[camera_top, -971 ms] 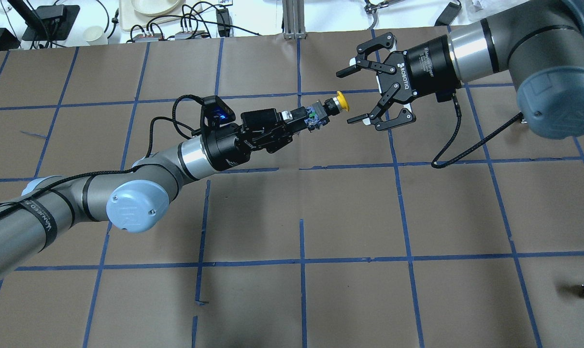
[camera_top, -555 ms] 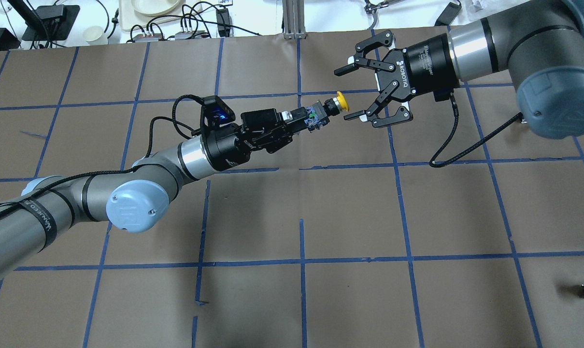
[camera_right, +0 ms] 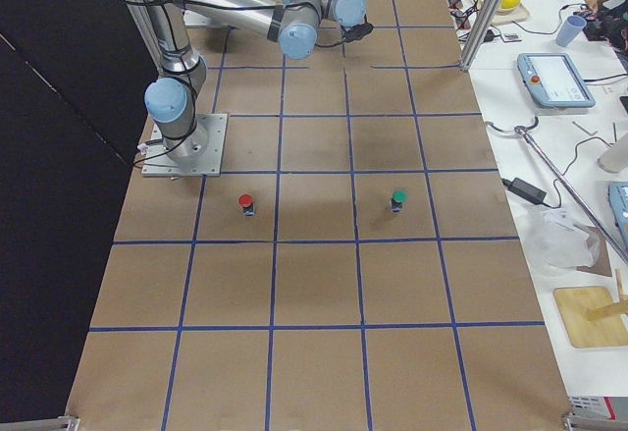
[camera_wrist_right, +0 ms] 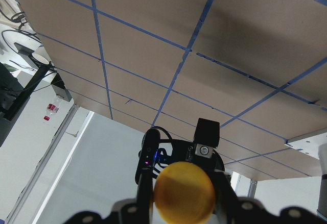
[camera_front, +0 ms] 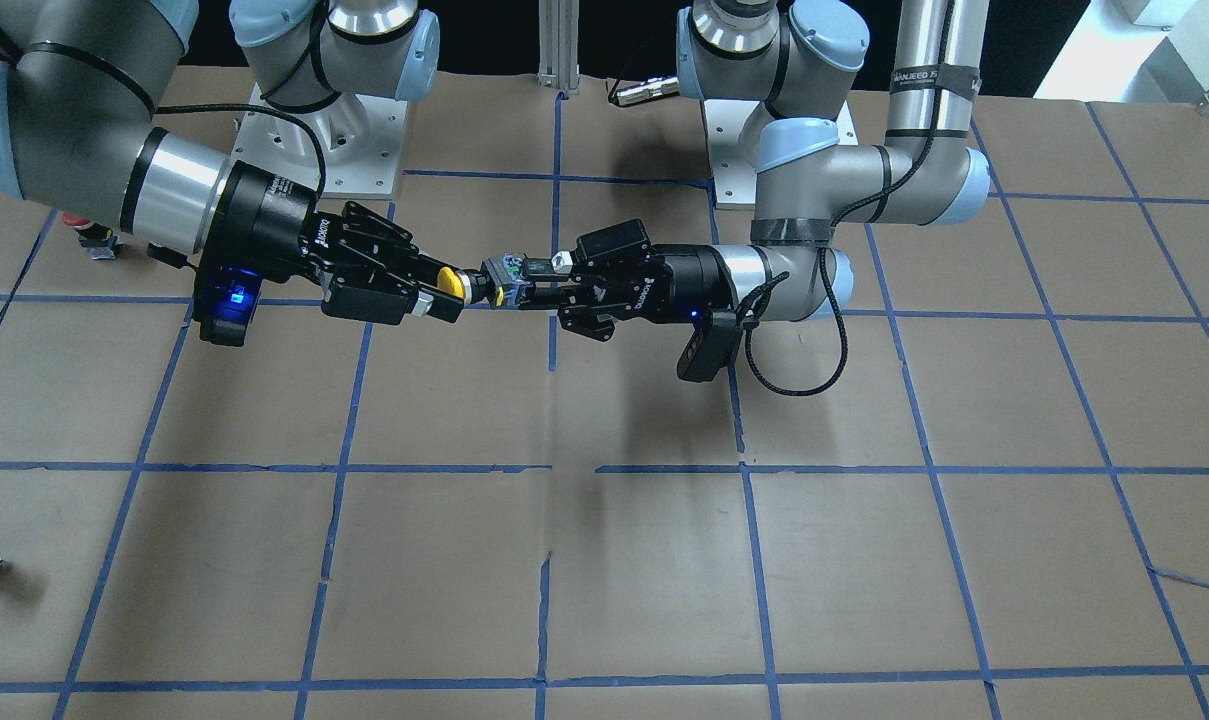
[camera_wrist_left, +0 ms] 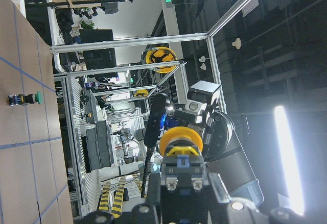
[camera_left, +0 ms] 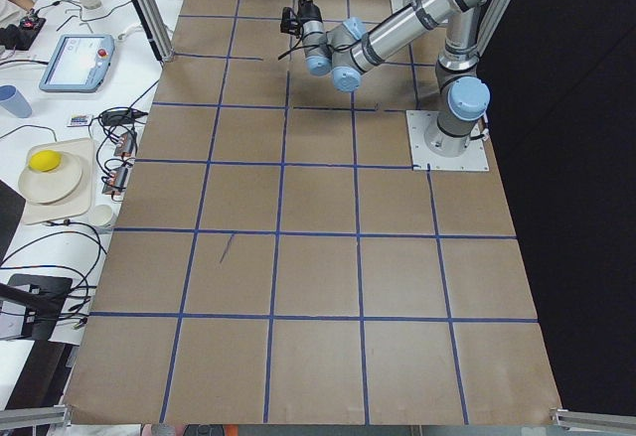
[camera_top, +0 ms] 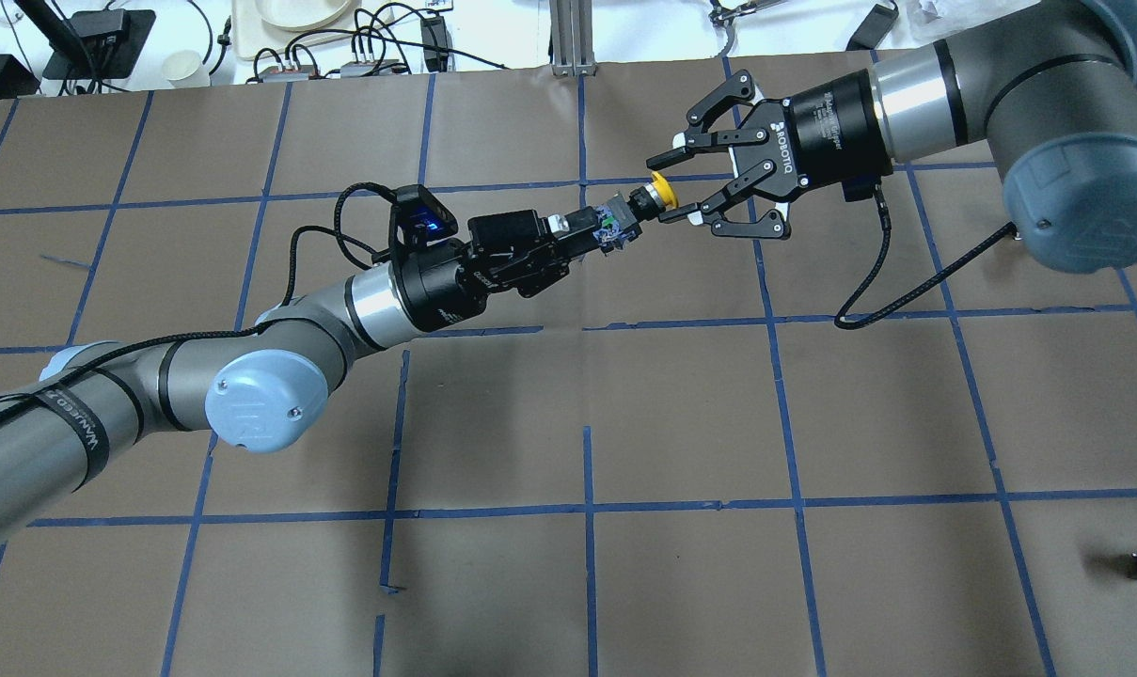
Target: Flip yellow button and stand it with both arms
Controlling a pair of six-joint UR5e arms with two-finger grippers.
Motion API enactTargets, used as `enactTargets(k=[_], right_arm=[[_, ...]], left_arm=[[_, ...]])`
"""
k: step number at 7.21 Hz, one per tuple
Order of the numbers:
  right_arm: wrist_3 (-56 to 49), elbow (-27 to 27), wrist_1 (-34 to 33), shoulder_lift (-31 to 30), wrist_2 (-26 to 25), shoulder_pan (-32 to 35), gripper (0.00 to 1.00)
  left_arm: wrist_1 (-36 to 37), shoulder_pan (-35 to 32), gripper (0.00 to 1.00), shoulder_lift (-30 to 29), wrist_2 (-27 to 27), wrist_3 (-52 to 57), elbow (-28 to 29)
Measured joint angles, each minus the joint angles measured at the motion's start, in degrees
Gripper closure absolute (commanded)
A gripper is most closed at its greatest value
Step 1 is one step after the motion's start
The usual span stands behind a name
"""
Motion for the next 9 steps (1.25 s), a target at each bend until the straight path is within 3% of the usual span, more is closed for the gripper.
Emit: enactTargets(k=[1,2,3,4,5,7,8,9], right_arm=[[-0.03,-0.04,0.02,-0.01,0.02,0.0,0.83],[-0.07,-0.08,0.03,-0.08,0.03,-0.01,0.84],[-0.11,-0.15,0.04,-0.12,0.04,-0.03,0.86],[-0.13,-0.2,0.03,-0.18,0.04,-0.06,0.87],[-0.14,-0.3,0.03,-0.21,0.05,-0.08,0.92],[-0.15,-0.47,0.03,-0.27,0.02,-0.17,0.92],[-0.19,-0.64,0.05,-0.36,-0.19,-0.53,0.92],[-0.52,-1.39,0.07,-0.63,-1.73,-1.21,0.92]], left_arm=[[0.01,-0.01,0.97,0.01,0.01,-0.02,0.0],[0.02,-0.01,0.9,0.02,0.0,-0.03,0.0],[0.0,-0.02,0.07,0.02,0.01,-0.03,0.0],[0.01,-0.02,0.0,0.03,0.03,-0.01,-0.01],[0.04,-0.05,0.0,0.04,0.07,-0.14,-0.01],[0.06,-0.07,0.0,0.25,0.21,-1.36,0.31],[0.05,0.05,0.0,0.64,1.2,-3.21,1.13],[0.44,0.29,0.0,1.8,5.59,-8.77,3.26]])
